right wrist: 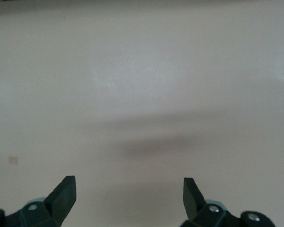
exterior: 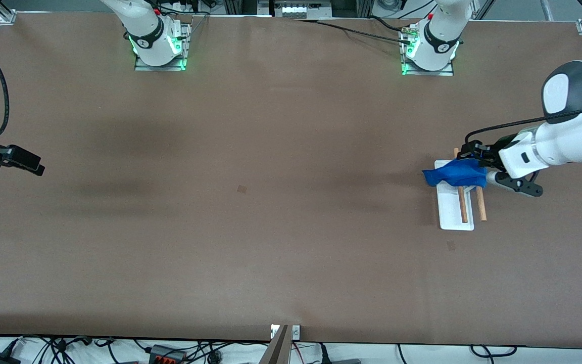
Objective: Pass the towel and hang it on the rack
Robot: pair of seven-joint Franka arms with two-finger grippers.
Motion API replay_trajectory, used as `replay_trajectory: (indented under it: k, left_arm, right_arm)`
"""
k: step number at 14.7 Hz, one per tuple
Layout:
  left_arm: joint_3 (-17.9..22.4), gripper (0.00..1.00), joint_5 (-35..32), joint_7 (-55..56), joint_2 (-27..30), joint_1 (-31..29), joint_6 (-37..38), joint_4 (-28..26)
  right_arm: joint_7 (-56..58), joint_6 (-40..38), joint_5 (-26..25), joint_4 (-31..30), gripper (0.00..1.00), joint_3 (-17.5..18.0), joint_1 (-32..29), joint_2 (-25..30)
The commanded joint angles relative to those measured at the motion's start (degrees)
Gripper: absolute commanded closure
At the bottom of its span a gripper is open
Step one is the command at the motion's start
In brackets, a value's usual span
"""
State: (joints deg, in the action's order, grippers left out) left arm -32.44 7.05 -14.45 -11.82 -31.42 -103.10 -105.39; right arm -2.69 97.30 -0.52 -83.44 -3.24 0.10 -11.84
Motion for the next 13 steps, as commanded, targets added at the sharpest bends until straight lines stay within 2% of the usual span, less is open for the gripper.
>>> replay_trajectory:
  k: [1, 2, 7, 10, 12, 13]
  left_arm:
    - [0.09, 0.15, -1.94, 0.65, 0.13, -0.14, 4.74, 5.18]
    - [0.01, 0.0, -3.95, 0.74, 0.13, -0.14, 6.23, 6.94]
    - [0.09, 0.0, -5.64, 1.0, -0.22, -0.4, 12.65, 14.59]
    - [0.09, 0.0, -5.38, 1.0, -0.93, -1.1, 14.07, 16.79]
    - [2.45, 0.0, -5.38, 1.61, 0.9, 1.43, 14.51, 16.89]
    - [7.25, 0.0, -5.2, 2.84, 2.22, 5.97, 14.94, 16.8]
  right_arm:
    - [1.02, 0.7, -1.58, -8.47, 0.0, 0.95, -0.71, 7.07]
    - [1.02, 0.44, -2.46, -9.97, 0.0, 0.95, -0.71, 8.39]
    - [1.02, 3.23, -2.47, -18.41, 0.0, 0.78, -0.98, 14.29]
    - [1.02, 4.48, -2.46, -18.25, 0.0, 0.86, -0.89, 13.86]
    - [1.2, 3.7, -1.77, -13.79, 0.0, 0.86, -1.06, 11.59]
    - [1.37, 2.56, -1.85, -12.28, 0.0, 0.86, -1.06, 11.22]
